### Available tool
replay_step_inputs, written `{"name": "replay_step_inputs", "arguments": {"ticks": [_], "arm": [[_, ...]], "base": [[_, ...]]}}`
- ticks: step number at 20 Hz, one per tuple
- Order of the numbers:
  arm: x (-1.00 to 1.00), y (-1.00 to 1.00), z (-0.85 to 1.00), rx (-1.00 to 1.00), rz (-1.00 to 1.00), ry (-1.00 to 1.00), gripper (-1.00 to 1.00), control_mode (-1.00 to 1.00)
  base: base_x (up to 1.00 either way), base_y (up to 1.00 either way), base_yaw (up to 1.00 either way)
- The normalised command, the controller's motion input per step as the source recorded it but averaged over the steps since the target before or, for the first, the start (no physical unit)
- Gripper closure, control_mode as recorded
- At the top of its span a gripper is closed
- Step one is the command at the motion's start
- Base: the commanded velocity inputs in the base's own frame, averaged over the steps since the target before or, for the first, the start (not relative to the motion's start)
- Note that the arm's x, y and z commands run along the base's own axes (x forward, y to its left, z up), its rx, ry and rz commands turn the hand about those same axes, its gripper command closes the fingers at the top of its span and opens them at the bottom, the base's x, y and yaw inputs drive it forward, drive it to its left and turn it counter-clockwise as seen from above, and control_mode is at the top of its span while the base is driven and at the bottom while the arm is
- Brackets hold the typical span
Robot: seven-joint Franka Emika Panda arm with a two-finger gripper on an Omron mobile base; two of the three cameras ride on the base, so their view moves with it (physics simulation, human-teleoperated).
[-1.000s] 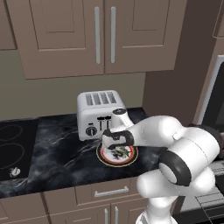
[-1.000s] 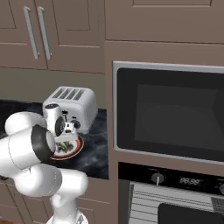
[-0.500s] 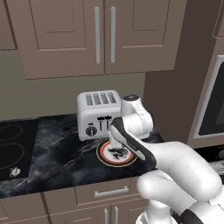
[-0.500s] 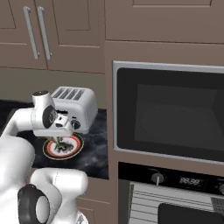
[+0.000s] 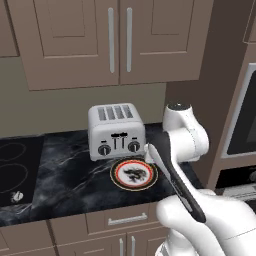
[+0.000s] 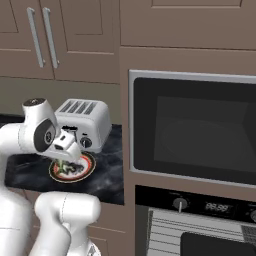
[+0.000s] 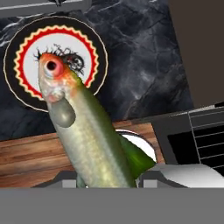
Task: Place the fish on the rack of the oven.
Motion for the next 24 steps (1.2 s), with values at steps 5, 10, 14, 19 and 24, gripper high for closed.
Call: {"name": "replay_step_inputs", "arguments": {"ticks": [5, 10, 14, 19, 24], "arm": [[-0.62, -0.79, 0.09, 0.0, -0.16, -0.16, 1.0, -1.0], [-0.5, -0.75, 0.0, 0.01, -0.07, -0.16, 1.0, -1.0], [-0.37, -0.95, 0.0, 0.01, -0.01, -0.11, 1.0, -1.0], [-0.24, -1.0, -0.01, 0.03, -0.04, -0.06, 1.0, -1.0], [-0.06, -1.0, -0.18, 0.08, -0.07, 0.0, 1.0, -1.0]], "base": [[0.0, 0.0, 0.0], [0.0, 0.0, 0.0], [0.0, 0.0, 0.0], [0.0, 0.0, 0.0], [0.0, 0.0, 0.0]]}}
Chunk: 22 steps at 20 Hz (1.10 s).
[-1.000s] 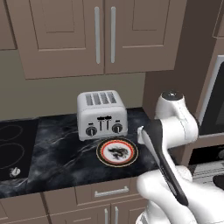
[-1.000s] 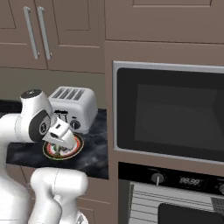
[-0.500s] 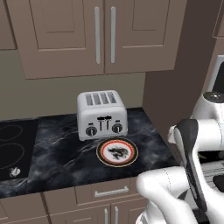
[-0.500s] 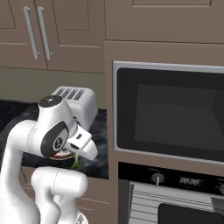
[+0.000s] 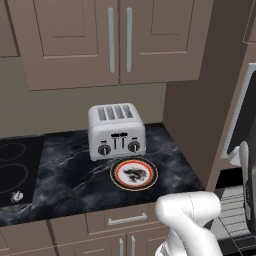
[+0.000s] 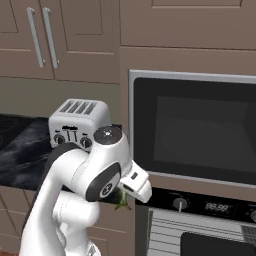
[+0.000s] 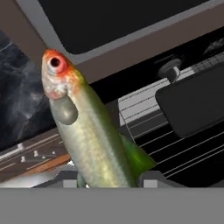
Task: Place the fish on the rack of the oven.
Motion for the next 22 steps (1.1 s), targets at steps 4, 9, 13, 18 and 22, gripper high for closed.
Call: {"name": "replay_step_inputs", "arguments": {"ticks": [4, 9, 13, 18, 22], "arm": [[0.0, -1.0, -0.38, 0.13, -0.17, 0.0, 1.0, -1.0], [0.01, -1.0, -0.58, 0.15, -0.29, 0.0, 1.0, -1.0], [0.01, -1.0, -0.29, 0.05, -0.33, 0.03, 1.0, -1.0], [0.1, -1.0, -0.42, 0.05, -0.31, 0.07, 1.0, -1.0], [0.48, -0.94, -0.75, 0.02, -0.2, 0.02, 1.0, -1.0]], "base": [[0.0, 0.0, 0.0], [0.0, 0.0, 0.0], [0.0, 0.0, 0.0], [0.0, 0.0, 0.0], [0.0, 0.0, 0.0]]}}
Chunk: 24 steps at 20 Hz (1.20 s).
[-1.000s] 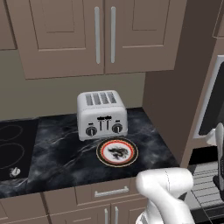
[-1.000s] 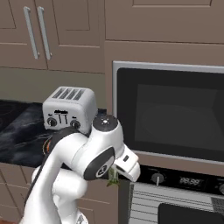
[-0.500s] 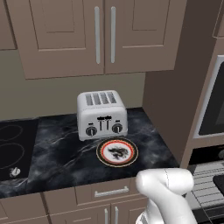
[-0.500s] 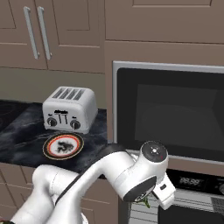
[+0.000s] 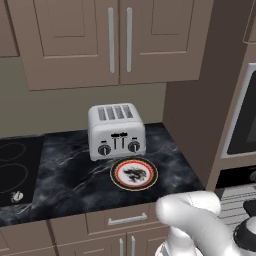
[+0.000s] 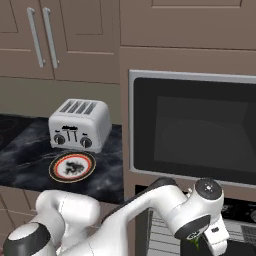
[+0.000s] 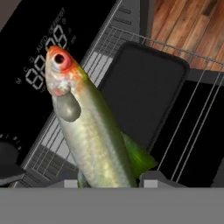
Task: Place the fish on the rack of the oven.
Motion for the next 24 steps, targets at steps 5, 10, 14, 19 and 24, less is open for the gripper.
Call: {"name": "replay_step_inputs", "arguments": {"ticks": [5, 10, 14, 19, 24], "arm": [[0.16, -0.98, -0.81, 0.0, -0.01, 0.0, 1.0, -1.0], [-0.01, -0.91, -0.49, 0.0, 0.07, 0.0, 1.0, -1.0], [0.0, -0.52, -0.25, 0.0, 0.24, 0.04, 1.0, -1.0], [-0.05, -0.16, -0.57, 0.0, 0.26, 0.11, 1.0, -1.0], [0.0, 0.0, -0.66, -0.01, 0.26, 0.06, 1.0, -1.0]], "base": [[0.0, 0.0, 0.0], [0.0, 0.0, 0.0], [0.0, 0.0, 0.0], [0.0, 0.0, 0.0], [0.0, 0.0, 0.0]]}}
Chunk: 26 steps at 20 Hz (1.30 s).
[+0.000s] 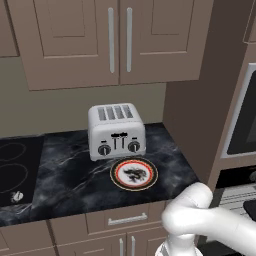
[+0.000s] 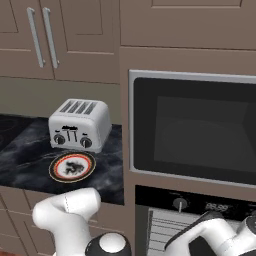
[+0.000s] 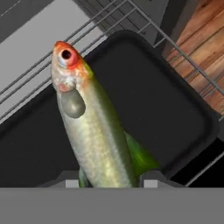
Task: Place the fish on the rack of the oven.
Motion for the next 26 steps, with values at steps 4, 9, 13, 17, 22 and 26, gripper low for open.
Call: {"name": "replay_step_inputs", "arguments": {"ticks": [4, 9, 13, 17, 22, 26], "arm": [[0.0, 0.05, -0.65, 0.0, 0.1, 0.02, 1.0, -1.0], [0.0, 0.14, -0.49, 0.0, 0.08, 0.0, 1.0, -1.0], [0.08, 0.17, -0.3, -0.02, 0.05, 0.09, 1.0, -1.0], [0.01, 0.18, -0.33, -0.02, 0.05, 0.01, 1.0, -1.0], [0.03, 0.14, -0.37, 0.0, 0.05, 0.0, 1.0, -1.0], [0.08, 0.0, -0.04, 0.0, 0.04, 0.0, 1.0, -1.0]], "base": [[0.0, 0.0, 0.0], [0.0, 0.0, 0.0], [0.0, 0.0, 0.0], [0.0, 0.0, 0.0], [0.0, 0.0, 0.0], [0.0, 0.0, 0.0]]}}
